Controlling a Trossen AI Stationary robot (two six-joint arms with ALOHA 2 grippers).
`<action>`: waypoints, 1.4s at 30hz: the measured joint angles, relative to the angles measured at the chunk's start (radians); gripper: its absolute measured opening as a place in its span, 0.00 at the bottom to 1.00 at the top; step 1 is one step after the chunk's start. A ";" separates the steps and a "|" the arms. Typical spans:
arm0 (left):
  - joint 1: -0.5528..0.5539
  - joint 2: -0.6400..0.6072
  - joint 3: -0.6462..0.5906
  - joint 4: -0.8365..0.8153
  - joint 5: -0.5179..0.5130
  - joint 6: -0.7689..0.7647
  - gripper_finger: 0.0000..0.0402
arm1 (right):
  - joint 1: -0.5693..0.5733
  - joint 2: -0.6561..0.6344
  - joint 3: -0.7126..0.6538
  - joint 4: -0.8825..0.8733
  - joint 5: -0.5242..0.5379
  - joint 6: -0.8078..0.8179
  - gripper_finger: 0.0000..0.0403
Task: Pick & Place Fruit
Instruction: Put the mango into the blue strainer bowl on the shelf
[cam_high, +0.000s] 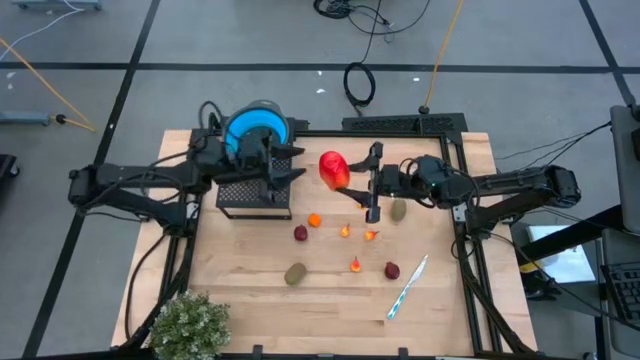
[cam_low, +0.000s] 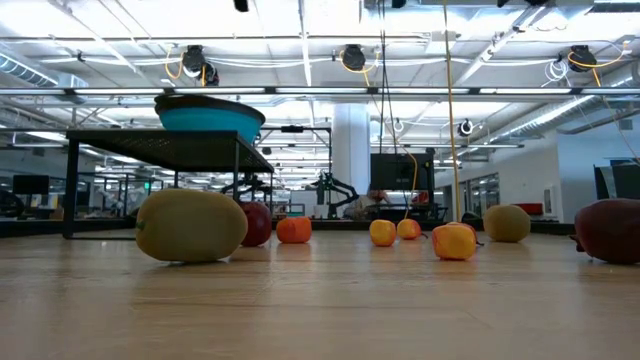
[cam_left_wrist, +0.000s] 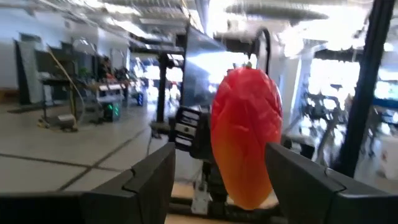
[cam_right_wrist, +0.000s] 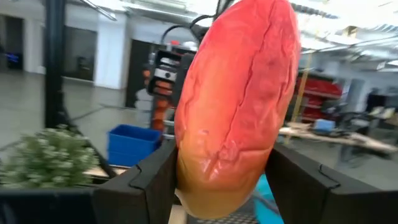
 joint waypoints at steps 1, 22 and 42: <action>0.000 0.012 0.019 -0.020 0.011 0.003 0.62 | -0.001 0.000 0.000 -0.001 -0.019 0.017 0.52; 0.000 0.121 0.121 -0.033 0.171 -0.070 0.62 | 0.001 -0.007 0.001 -0.023 -0.083 0.097 0.52; -0.001 0.161 0.121 0.035 0.199 -0.080 0.67 | 0.001 -0.011 0.014 0.000 -0.067 0.099 0.52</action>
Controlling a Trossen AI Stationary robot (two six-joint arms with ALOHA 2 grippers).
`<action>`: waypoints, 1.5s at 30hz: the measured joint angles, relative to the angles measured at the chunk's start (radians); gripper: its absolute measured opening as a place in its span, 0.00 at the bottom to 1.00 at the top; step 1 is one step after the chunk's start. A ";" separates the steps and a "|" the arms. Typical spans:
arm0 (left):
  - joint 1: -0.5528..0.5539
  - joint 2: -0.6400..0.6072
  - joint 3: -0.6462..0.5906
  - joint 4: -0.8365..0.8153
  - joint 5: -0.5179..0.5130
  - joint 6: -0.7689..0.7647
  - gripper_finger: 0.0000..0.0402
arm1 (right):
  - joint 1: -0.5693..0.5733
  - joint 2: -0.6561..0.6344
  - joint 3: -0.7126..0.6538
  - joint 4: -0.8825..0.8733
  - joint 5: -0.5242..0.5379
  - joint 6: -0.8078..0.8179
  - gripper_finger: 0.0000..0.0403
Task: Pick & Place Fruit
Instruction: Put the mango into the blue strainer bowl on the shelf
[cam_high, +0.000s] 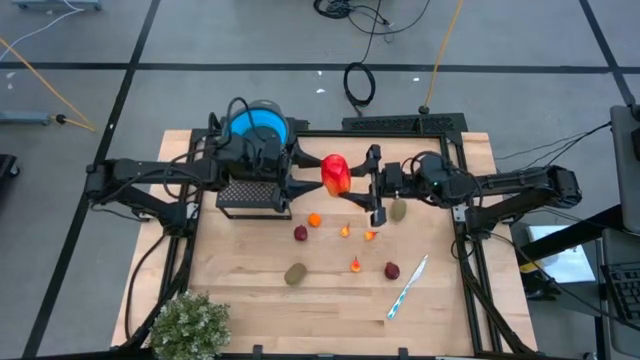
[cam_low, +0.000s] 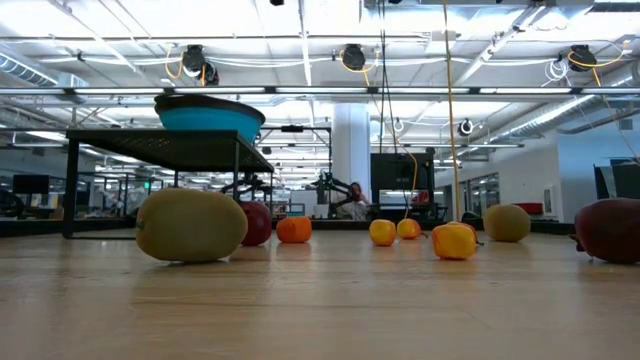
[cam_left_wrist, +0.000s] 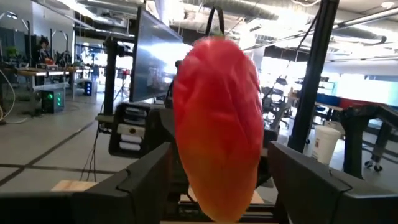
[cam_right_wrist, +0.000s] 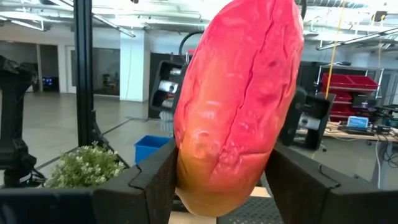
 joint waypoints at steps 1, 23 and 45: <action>0.000 0.003 0.000 0.005 0.000 0.000 0.68 | 0.000 -0.001 0.002 -0.001 0.000 0.000 0.52; -0.001 0.051 0.035 0.076 -0.001 -0.014 0.79 | -0.001 0.056 0.012 0.038 0.036 0.041 0.52; 0.001 0.067 0.112 -0.129 0.003 -0.016 0.48 | 0.001 0.056 0.011 -0.003 0.054 0.120 0.63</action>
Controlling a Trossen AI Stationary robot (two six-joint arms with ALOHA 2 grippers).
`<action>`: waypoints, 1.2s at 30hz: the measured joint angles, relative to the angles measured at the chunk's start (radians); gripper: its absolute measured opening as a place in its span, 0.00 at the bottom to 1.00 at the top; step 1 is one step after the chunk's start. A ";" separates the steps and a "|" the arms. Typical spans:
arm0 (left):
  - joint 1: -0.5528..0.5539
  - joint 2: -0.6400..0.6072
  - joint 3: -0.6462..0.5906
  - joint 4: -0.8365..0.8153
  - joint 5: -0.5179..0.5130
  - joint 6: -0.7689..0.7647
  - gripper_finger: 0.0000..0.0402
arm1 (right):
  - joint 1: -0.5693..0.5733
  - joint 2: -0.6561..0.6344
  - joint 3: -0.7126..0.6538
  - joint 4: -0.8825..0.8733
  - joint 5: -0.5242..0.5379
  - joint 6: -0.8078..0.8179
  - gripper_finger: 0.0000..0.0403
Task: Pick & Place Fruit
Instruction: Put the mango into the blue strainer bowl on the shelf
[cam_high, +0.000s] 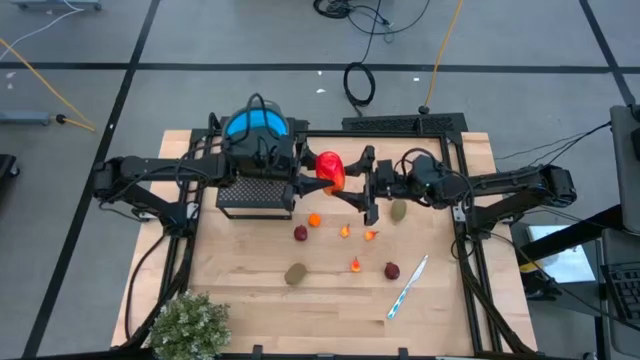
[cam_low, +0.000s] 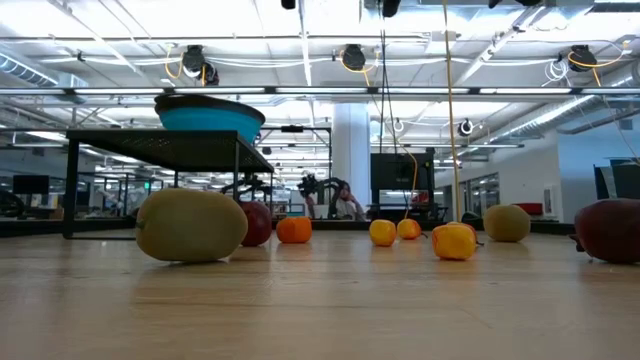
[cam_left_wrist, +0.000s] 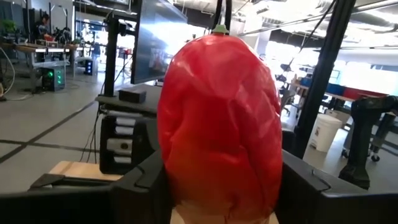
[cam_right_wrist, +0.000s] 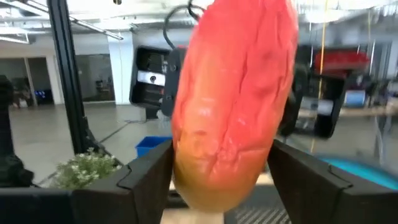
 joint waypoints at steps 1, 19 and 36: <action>0.001 -0.006 0.000 -0.010 -0.004 0.000 0.48 | 0.000 0.000 0.000 -0.028 0.008 0.013 0.65; 0.078 -0.247 0.000 -0.431 -0.480 0.128 0.51 | 0.011 -0.180 -0.001 -0.429 0.185 0.019 0.60; 0.313 -0.291 0.000 -0.673 -0.542 0.078 0.51 | 0.011 -0.376 -0.001 -0.575 0.175 -0.031 0.02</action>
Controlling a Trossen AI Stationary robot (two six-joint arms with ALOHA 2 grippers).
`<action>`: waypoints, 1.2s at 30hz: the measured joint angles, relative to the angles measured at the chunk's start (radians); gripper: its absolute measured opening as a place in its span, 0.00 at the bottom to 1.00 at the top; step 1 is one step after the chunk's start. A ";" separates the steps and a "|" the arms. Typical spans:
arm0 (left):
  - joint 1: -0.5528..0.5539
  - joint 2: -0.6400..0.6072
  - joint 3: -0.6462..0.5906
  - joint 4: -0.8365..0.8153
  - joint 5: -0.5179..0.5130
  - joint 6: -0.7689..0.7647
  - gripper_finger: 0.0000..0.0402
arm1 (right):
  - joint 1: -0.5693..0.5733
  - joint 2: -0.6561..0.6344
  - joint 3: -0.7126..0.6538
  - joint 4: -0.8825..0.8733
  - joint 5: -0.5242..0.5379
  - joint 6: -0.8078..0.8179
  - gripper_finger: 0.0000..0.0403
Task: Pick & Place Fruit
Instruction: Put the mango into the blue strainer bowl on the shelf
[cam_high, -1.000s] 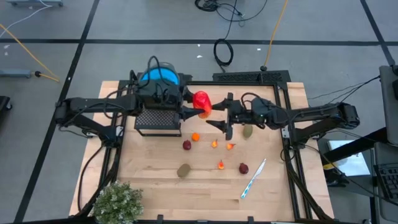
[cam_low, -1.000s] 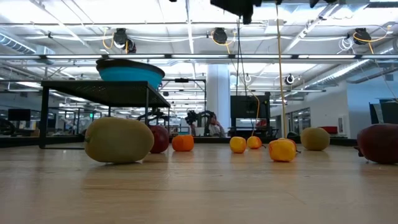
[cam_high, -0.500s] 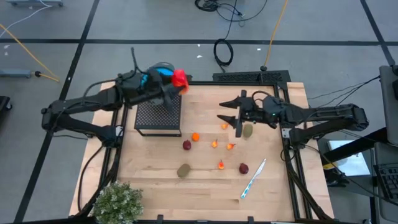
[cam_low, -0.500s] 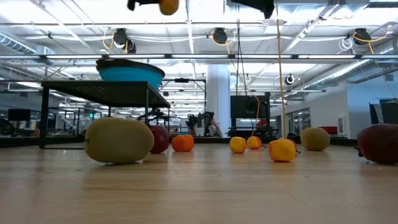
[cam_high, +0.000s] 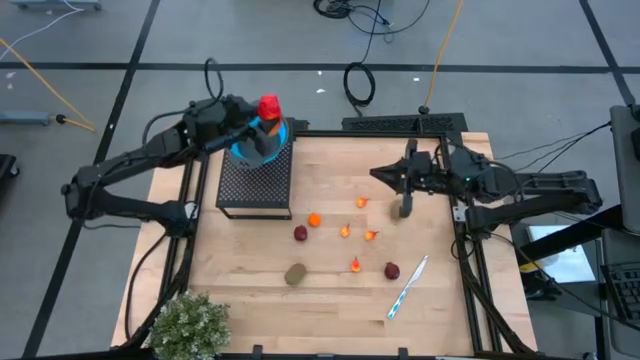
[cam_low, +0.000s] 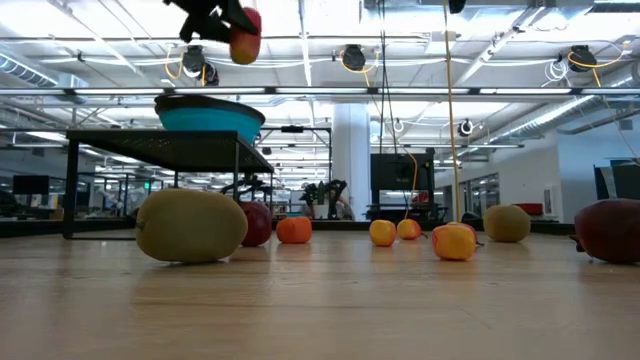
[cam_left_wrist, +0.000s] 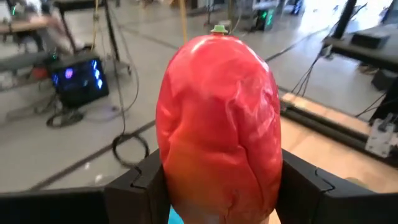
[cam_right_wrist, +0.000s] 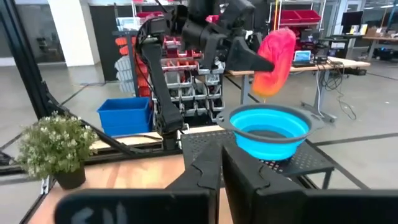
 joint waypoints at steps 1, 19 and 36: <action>0.015 0.001 0.000 -0.016 0.010 -0.008 0.51 | 0.000 -0.014 0.000 -0.024 0.000 -0.011 0.03; 0.218 0.051 0.000 -0.198 0.194 -0.095 0.51 | 0.001 -0.170 -0.009 -0.355 -0.156 -0.058 0.00; 0.260 0.081 0.000 -0.270 0.219 -0.113 0.52 | 0.000 -0.444 -0.417 -0.004 -0.153 -0.019 0.00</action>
